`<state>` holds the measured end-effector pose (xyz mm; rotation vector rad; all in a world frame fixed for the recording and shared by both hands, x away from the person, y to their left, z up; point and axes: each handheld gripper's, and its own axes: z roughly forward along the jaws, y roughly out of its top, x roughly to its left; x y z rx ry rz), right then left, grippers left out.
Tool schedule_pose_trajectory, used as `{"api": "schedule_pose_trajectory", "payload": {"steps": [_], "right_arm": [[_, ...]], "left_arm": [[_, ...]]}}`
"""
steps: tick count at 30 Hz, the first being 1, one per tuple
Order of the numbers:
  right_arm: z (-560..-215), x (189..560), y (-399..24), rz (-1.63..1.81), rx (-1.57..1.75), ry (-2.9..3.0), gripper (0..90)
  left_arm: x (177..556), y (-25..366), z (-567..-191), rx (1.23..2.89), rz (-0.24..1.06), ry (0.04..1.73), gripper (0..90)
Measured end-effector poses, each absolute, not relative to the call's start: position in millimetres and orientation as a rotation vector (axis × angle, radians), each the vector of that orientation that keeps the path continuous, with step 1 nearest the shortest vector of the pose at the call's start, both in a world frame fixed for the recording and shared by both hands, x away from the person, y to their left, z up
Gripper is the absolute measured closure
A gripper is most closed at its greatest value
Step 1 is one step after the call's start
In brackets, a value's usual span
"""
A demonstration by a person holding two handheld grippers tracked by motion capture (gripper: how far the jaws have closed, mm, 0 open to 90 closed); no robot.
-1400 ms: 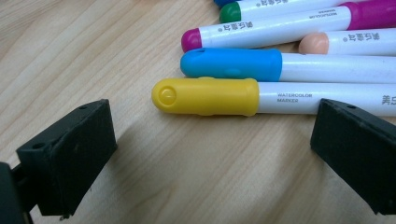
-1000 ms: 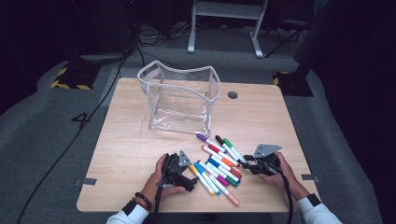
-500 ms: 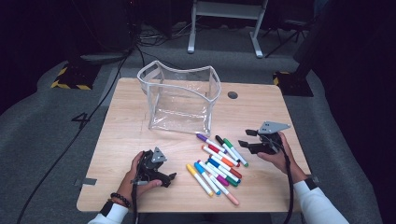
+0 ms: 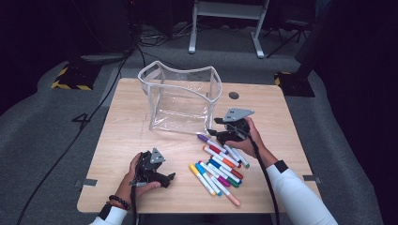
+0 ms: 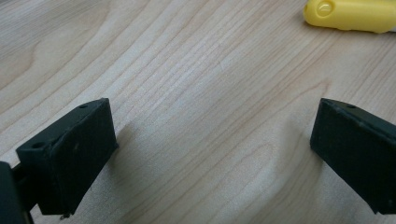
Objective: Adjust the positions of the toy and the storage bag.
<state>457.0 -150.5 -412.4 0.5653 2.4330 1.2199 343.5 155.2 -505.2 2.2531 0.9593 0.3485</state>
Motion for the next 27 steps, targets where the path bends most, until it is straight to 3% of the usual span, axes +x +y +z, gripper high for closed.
{"api": "schedule_pose_trajectory", "payload": {"steps": [5,14,18,22,27], "right_arm": [[-415,470,-141,1.191,0.611,2.41,63.3],[-416,482,-132,1.152,0.651,2.373,71.0],[-413,489,-134,1.162,0.678,2.347,79.8],[-412,500,-142,1.165,0.739,2.322,86.1],[-415,513,-164,1.15,0.784,2.306,87.6]], "left_arm": [[343,155,-505,2.25,0.348,0.963,0.5],[343,155,-505,2.251,0.35,0.963,0.5],[343,155,-505,2.251,0.349,0.963,0.5],[343,155,-505,2.252,0.35,0.962,0.5],[343,155,-505,2.253,0.349,0.963,0.5]]}}
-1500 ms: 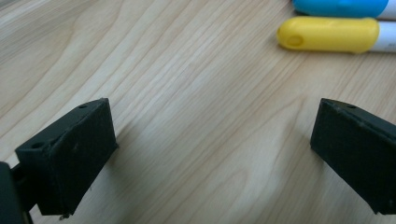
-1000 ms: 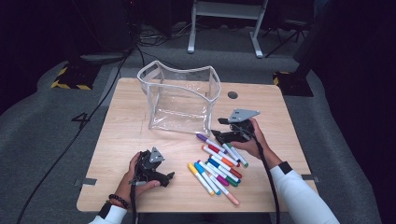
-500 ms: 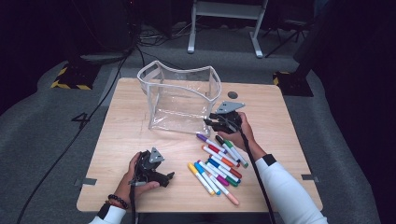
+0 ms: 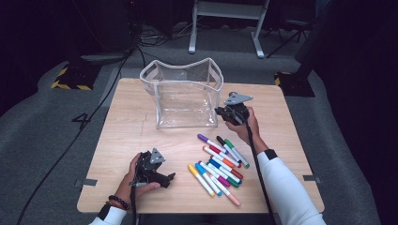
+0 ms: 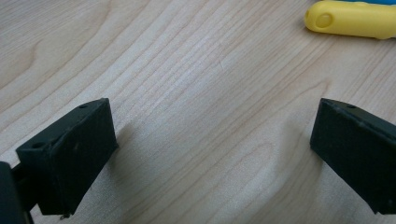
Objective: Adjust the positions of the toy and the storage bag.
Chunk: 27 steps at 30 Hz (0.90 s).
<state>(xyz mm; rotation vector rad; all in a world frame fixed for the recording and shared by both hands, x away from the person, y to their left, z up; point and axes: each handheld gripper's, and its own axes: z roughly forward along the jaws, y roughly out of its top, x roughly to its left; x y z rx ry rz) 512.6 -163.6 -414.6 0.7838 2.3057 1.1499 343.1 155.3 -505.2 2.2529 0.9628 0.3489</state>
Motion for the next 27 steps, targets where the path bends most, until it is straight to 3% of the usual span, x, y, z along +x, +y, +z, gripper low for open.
{"api": "schedule_pose_trajectory", "payload": {"steps": [8,12,19,27], "right_arm": [[-414,505,-217,1.143,0.837,2.281,87.6],[-416,492,-240,1.164,0.839,2.275,87.6],[-418,476,-264,1.185,0.833,2.261,87.7],[-421,459,-281,1.246,0.833,2.266,87.6]], "left_arm": [[342,154,-505,2.239,0.359,0.994,0.5],[335,145,-505,2.266,0.334,0.924,0.5],[320,105,-505,2.313,0.27,0.77,0.4],[313,84,-505,2.322,0.257,0.737,0.4]]}}
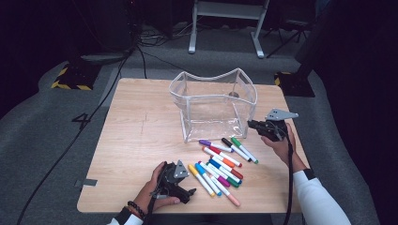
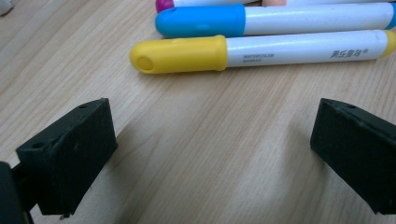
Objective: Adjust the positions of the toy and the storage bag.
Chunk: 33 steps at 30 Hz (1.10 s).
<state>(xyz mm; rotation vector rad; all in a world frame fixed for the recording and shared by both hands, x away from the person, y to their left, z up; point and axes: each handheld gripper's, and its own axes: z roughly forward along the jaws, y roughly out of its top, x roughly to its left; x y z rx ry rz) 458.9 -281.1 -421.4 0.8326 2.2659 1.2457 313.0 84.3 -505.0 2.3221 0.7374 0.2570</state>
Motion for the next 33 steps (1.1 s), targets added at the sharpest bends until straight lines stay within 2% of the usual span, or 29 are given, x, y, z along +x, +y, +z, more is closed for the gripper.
{"api": "schedule_pose_trajectory", "payload": {"steps": [5,9,15,16,17,18,19,21,23,24,27,31,33], "right_arm": [[-427,449,-291,1.31,0.818,2.274,84.9],[-430,445,-297,1.305,0.79,2.298,90.0],[-427,444,-299,1.301,0.752,2.299,90.0],[-428,445,-299,1.306,0.763,2.295,82.3],[-430,446,-300,1.312,0.786,2.289,69.0],[-431,448,-300,1.307,0.811,2.289,60.3],[-432,449,-299,1.298,0.832,2.299,54.4],[-434,452,-295,1.284,0.828,2.316,52.7],[-436,454,-288,1.26,0.814,2.316,53.8],[-438,455,-284,1.235,0.821,2.307,57.5],[-444,461,-277,1.217,0.832,2.299,74.9],[-444,459,-273,1.177,0.783,2.302,85.5],[-444,458,-277,1.177,0.783,2.304,87.1]], "left_arm": [[312,76,-505,2.325,0.255,0.729,0.4],[313,71,-505,2.323,0.261,0.739,0.3],[314,66,-505,2.324,0.259,0.735,0.3],[314,66,-505,2.323,0.258,0.735,0.3],[314,66,-505,2.323,0.258,0.734,0.3],[314,66,-505,2.323,0.257,0.734,0.3],[314,66,-505,2.324,0.256,0.732,0.3],[315,67,-505,2.325,0.256,0.727,0.3],[315,67,-505,2.326,0.255,0.725,0.3],[315,67,-505,2.326,0.255,0.726,0.3],[315,67,-505,2.326,0.254,0.725,0.3],[316,66,-505,2.325,0.254,0.728,0.3],[316,66,-505,2.324,0.257,0.733,0.3]]}}
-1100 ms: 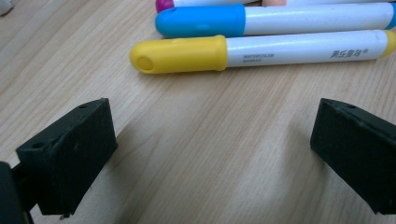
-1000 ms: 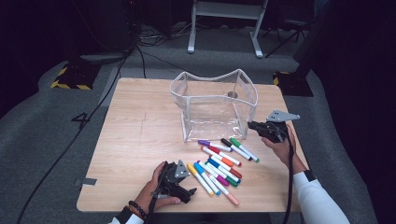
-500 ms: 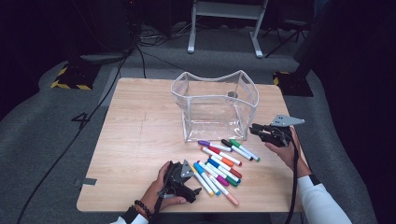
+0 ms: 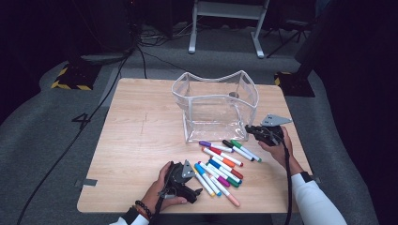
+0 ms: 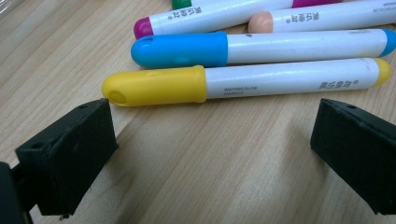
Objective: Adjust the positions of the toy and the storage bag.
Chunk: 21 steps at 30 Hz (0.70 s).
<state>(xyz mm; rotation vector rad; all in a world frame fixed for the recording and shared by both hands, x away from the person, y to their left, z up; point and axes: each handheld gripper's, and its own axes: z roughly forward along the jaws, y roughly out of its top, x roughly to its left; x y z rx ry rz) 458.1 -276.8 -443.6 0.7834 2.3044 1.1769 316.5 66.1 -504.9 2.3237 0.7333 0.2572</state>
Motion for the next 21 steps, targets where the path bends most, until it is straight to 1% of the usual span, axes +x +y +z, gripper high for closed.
{"api": "schedule_pose_trajectory", "payload": {"steps": [11,21], "right_arm": [[-442,448,-295,1.193,0.784,2.323,87.5],[-443,435,-298,1.19,0.775,2.326,87.5]], "left_arm": [[317,61,-505,2.312,0.281,0.779,0.3],[315,57,-505,2.297,0.32,0.814,0.3]]}}
